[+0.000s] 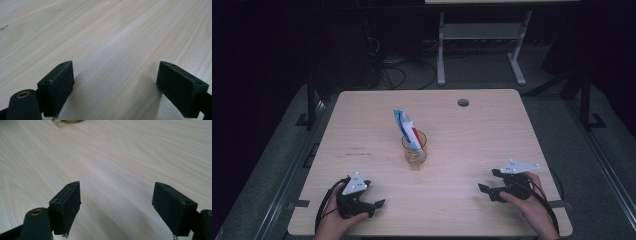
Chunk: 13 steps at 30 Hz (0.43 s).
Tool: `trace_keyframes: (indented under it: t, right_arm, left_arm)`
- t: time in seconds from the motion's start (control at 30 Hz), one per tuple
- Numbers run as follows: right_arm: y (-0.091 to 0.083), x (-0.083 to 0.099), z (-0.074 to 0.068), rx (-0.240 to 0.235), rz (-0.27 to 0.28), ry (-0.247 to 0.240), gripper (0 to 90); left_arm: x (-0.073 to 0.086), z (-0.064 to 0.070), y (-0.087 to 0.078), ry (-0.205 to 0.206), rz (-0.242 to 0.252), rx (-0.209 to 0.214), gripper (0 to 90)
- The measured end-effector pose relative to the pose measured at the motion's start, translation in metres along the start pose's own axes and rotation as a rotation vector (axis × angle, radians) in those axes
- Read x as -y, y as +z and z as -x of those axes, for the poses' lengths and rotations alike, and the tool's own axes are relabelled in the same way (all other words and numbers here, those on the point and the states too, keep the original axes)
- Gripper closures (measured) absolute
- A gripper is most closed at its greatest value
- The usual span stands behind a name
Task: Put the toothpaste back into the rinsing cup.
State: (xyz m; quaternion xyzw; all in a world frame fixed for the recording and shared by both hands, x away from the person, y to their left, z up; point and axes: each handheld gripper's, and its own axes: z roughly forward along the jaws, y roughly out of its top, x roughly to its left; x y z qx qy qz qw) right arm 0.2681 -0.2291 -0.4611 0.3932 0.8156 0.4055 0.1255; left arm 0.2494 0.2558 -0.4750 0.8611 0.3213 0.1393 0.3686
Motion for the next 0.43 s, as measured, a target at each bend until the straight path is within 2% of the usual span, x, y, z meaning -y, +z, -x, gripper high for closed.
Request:
trace_keyframes:
  t: [0.2,0.43]
  right_arm:
    - [0.000,0.015,-0.006,0.039,-0.040,-0.037,19.7]
    - [0.005,0.020,-0.007,0.062,-0.077,-0.060,19.2]
  left_arm:
    - [0.000,0.000,0.000,0.001,-0.001,0.000,13.7]
    - [0.000,0.000,0.000,-0.003,0.000,-0.005,13.7]
